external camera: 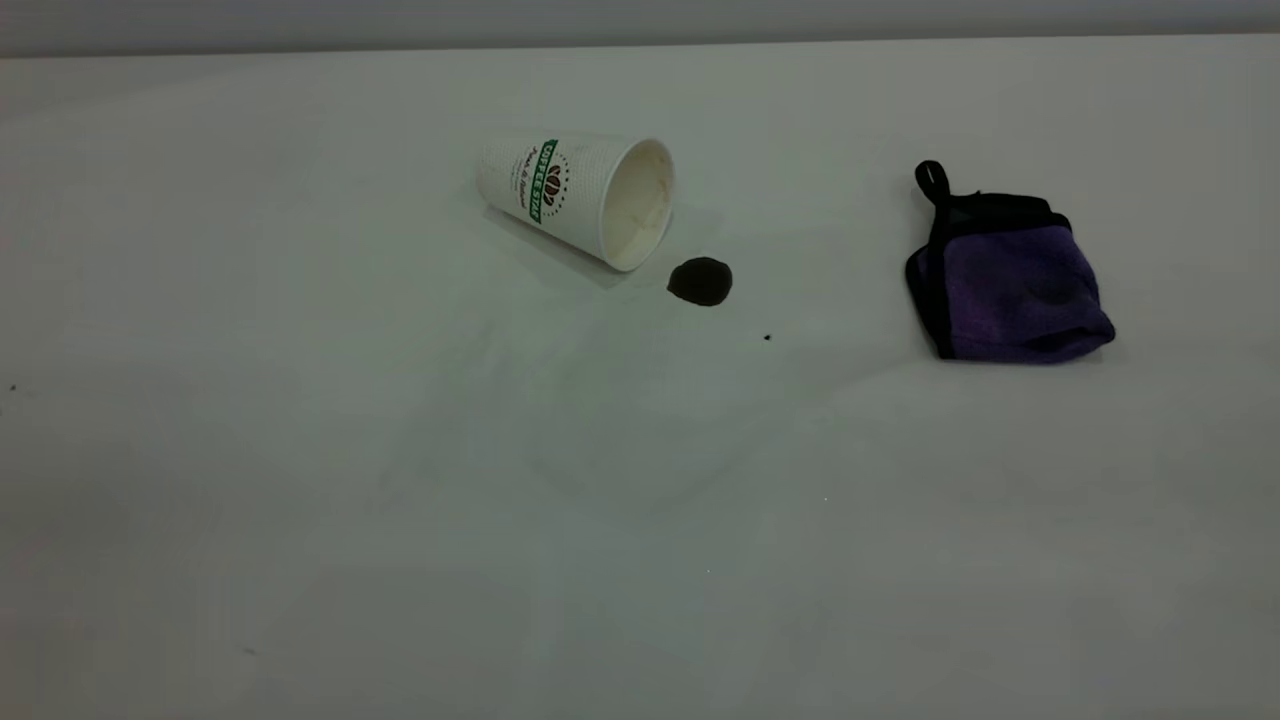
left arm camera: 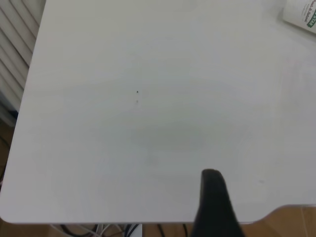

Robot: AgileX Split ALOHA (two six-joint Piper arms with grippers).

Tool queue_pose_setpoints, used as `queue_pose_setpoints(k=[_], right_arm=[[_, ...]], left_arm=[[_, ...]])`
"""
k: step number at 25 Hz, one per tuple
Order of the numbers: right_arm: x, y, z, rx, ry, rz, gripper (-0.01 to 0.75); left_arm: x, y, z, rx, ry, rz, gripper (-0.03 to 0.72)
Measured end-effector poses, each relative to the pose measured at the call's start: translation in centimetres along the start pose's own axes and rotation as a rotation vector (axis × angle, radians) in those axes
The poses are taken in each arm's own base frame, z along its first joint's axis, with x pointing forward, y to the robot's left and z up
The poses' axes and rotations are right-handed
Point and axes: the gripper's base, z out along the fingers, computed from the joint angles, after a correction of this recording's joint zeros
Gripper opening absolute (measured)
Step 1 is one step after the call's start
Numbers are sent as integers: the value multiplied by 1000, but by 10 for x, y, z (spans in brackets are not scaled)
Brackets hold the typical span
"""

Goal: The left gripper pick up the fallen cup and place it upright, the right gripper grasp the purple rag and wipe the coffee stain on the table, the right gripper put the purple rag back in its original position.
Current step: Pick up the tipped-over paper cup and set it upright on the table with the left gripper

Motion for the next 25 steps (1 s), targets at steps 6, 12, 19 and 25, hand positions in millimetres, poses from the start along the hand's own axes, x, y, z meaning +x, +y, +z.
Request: queue_pose_setpoints(k=[6, 12, 19, 25], right_arm=[[0, 0, 0, 0, 0, 0, 510], [0, 0, 0, 0, 0, 0, 510], [0, 0, 0, 0, 0, 0, 510], [0, 0, 0, 0, 0, 0, 510]], left_arm=[[-50, 1, 14, 26, 75, 17, 594], [-113, -5, 59, 125, 121, 14, 594], [-161, -22, 127, 333, 195, 58, 592], [-178, -63, 181, 445, 257, 194, 592]])
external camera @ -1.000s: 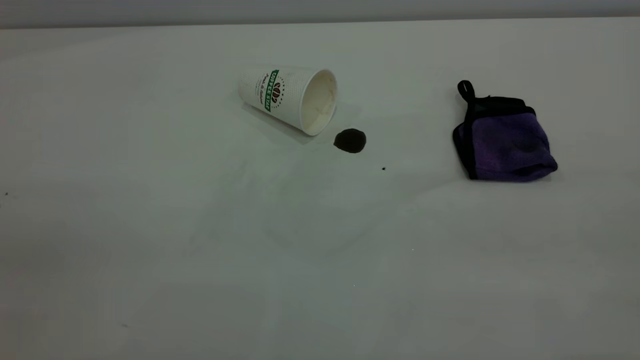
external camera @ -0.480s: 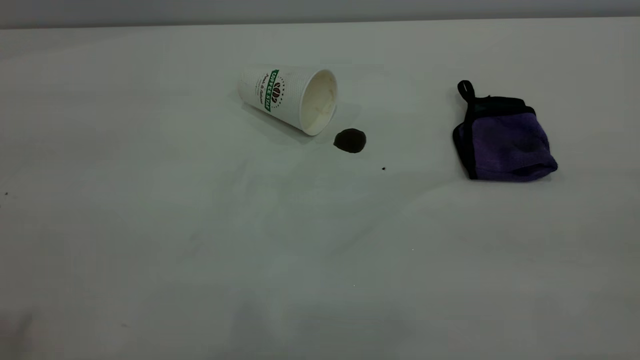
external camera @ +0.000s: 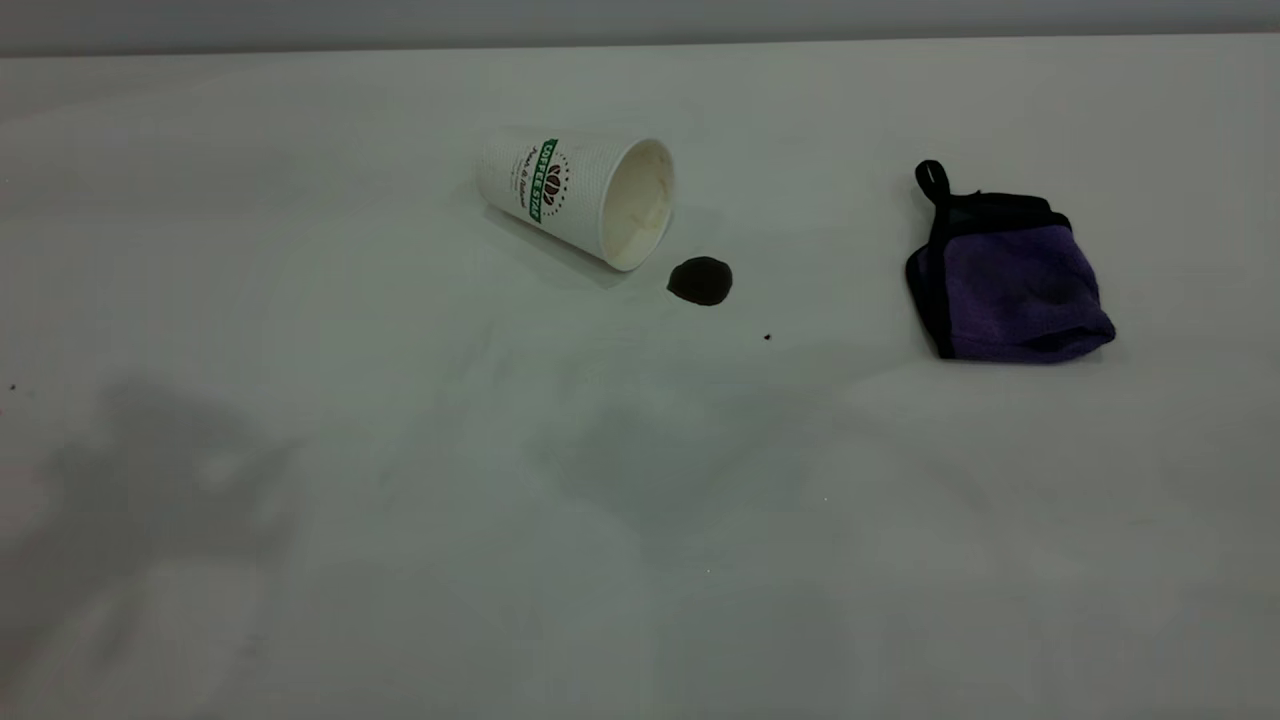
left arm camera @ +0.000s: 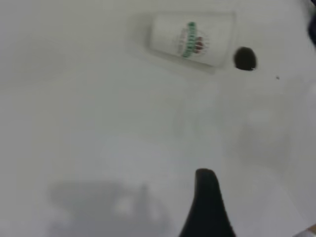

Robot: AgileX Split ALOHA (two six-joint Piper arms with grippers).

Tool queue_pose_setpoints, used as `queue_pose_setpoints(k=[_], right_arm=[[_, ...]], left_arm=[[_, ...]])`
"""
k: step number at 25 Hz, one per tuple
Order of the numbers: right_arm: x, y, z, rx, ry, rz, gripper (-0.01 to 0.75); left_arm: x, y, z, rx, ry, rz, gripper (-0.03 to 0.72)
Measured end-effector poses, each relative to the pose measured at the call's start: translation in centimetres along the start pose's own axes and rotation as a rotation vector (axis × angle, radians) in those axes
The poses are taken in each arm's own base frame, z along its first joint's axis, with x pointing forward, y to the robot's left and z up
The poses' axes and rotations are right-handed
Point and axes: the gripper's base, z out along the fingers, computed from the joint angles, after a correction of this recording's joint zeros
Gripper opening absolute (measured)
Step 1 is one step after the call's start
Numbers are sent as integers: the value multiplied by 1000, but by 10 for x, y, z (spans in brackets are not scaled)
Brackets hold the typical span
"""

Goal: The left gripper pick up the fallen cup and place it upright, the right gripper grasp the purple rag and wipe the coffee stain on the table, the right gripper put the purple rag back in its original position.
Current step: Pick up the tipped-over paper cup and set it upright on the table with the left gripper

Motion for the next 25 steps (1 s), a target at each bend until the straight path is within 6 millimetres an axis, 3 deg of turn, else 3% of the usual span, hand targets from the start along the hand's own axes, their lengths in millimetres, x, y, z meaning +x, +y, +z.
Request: queue_pose_setpoints(k=[7, 13, 20, 25], right_arm=[[0, 0, 0, 0, 0, 0, 510], [0, 0, 0, 0, 0, 0, 510], [0, 0, 0, 0, 0, 0, 510], [0, 0, 0, 0, 0, 0, 510]], left_arm=[[-21, -46, 83, 72, 138, 177, 592], [-32, -81, 147, -38, 282, 266, 592], [-51, -108, 221, -233, 260, 280, 592], [-66, -114, 268, -344, 176, 293, 592]])
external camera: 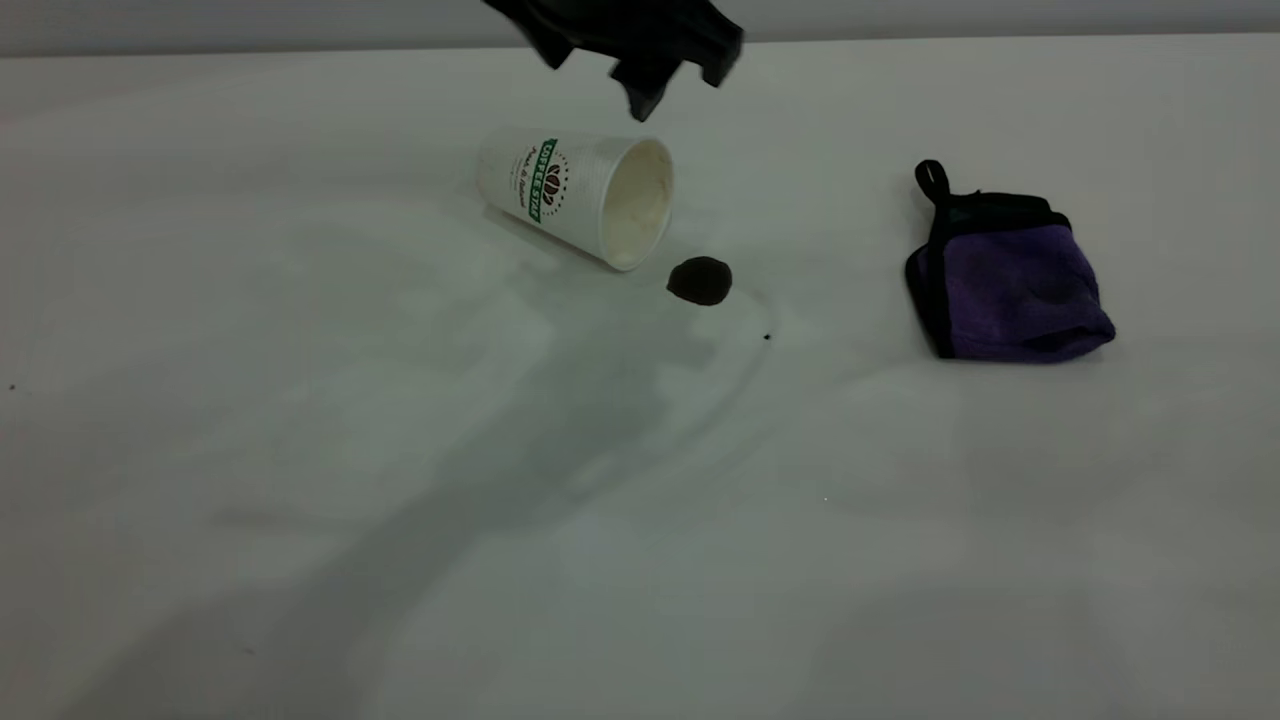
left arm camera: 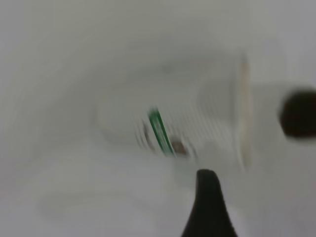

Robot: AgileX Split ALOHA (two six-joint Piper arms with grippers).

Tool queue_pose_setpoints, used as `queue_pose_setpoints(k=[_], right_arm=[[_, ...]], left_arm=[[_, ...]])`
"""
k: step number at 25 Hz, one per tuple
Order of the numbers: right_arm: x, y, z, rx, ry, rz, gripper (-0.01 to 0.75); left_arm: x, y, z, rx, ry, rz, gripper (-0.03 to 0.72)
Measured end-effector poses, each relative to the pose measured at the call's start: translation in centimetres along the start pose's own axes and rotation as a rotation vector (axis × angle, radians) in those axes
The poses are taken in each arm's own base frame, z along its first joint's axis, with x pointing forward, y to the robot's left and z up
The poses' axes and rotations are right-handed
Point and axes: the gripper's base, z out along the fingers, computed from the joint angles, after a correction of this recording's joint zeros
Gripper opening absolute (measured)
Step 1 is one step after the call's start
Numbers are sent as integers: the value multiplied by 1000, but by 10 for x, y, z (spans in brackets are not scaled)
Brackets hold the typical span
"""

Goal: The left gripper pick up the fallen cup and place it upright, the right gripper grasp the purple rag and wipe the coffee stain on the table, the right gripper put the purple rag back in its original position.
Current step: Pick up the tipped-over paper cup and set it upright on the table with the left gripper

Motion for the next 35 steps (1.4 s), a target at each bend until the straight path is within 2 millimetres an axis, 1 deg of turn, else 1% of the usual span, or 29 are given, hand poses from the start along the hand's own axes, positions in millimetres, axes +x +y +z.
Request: queue_pose_setpoints(k=[2, 4, 11, 19, 25, 30, 35], right_arm=[[0, 0, 0, 0, 0, 1, 510], [0, 0, 0, 0, 0, 1, 510], [0, 0, 0, 0, 0, 1, 510], [0, 0, 0, 0, 0, 0, 510], [0, 0, 0, 0, 0, 0, 510], [0, 0, 0, 0, 0, 1, 510], [0, 0, 0, 0, 0, 1, 510]], left_arm=[[-4, -4, 15, -27, -11, -15, 592], [-6, -6, 25, -40, -14, -22, 592], [5, -13, 50, -67, 29, 14, 592], [8, -12, 64, -139, 2, 31, 592], [15, -14, 77, -165, 9, 46, 592], [19, -15, 84, -181, 11, 58, 592], [21, -12, 89, -241, 2, 51, 591]])
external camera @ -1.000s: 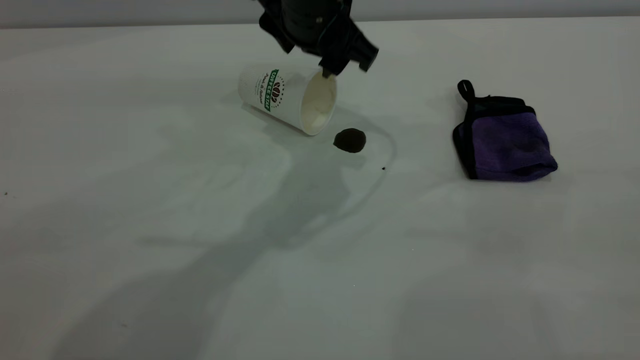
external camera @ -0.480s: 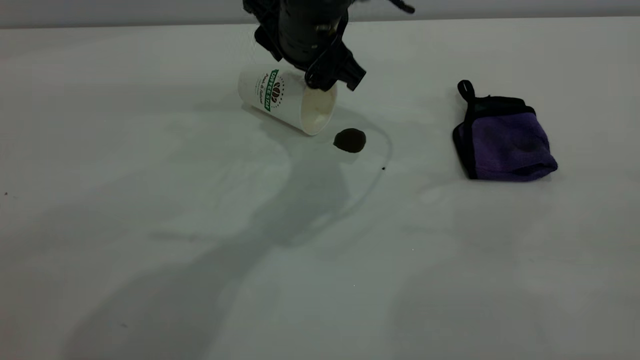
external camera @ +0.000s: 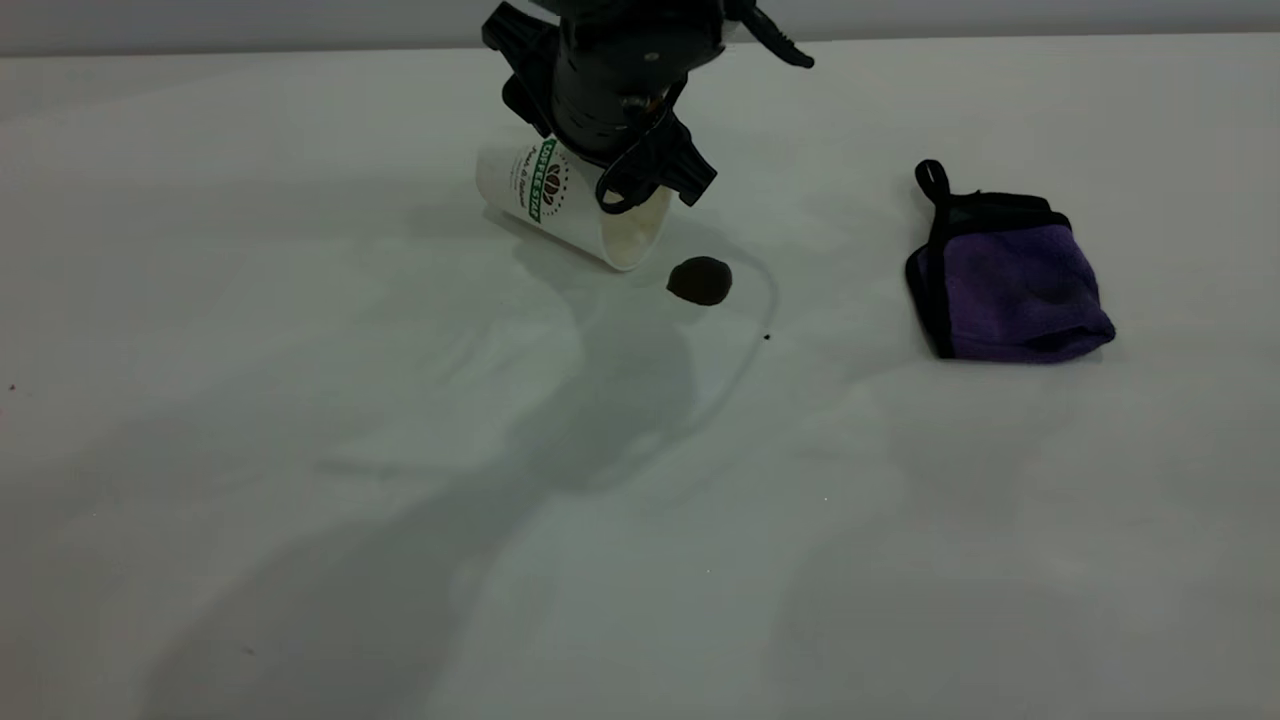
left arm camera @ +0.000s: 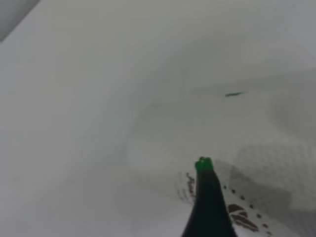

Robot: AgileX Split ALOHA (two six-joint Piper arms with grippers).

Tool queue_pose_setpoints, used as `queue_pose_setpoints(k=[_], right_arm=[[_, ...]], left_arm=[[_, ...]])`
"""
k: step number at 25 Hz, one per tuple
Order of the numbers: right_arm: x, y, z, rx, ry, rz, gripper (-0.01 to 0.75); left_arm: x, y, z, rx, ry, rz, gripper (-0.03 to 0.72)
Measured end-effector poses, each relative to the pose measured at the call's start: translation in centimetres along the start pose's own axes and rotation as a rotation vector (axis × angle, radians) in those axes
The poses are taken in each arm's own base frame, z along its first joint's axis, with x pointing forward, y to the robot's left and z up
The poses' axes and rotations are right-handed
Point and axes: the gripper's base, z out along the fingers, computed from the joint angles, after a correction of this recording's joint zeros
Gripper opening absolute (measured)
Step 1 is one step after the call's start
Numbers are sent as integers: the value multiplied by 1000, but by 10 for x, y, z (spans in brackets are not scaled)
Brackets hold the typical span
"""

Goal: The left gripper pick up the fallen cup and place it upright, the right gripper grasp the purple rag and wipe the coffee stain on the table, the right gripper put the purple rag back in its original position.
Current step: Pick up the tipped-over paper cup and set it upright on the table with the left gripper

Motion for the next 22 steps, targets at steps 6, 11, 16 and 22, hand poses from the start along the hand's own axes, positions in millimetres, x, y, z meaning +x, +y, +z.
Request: queue_pose_setpoints(k=[6, 11, 16, 22], right_arm=[[0, 0, 0, 0, 0, -1, 510], [0, 0, 0, 0, 0, -1, 510], [0, 0, 0, 0, 0, -1, 510], [0, 0, 0, 0, 0, 0, 510]], left_arm=[[7, 0, 7, -59, 24, 2, 563], [11, 0, 11, -86, 49, 3, 376], [14, 9, 8, -171, 102, 22, 69], [7, 40, -13, -76, 213, 55, 1]])
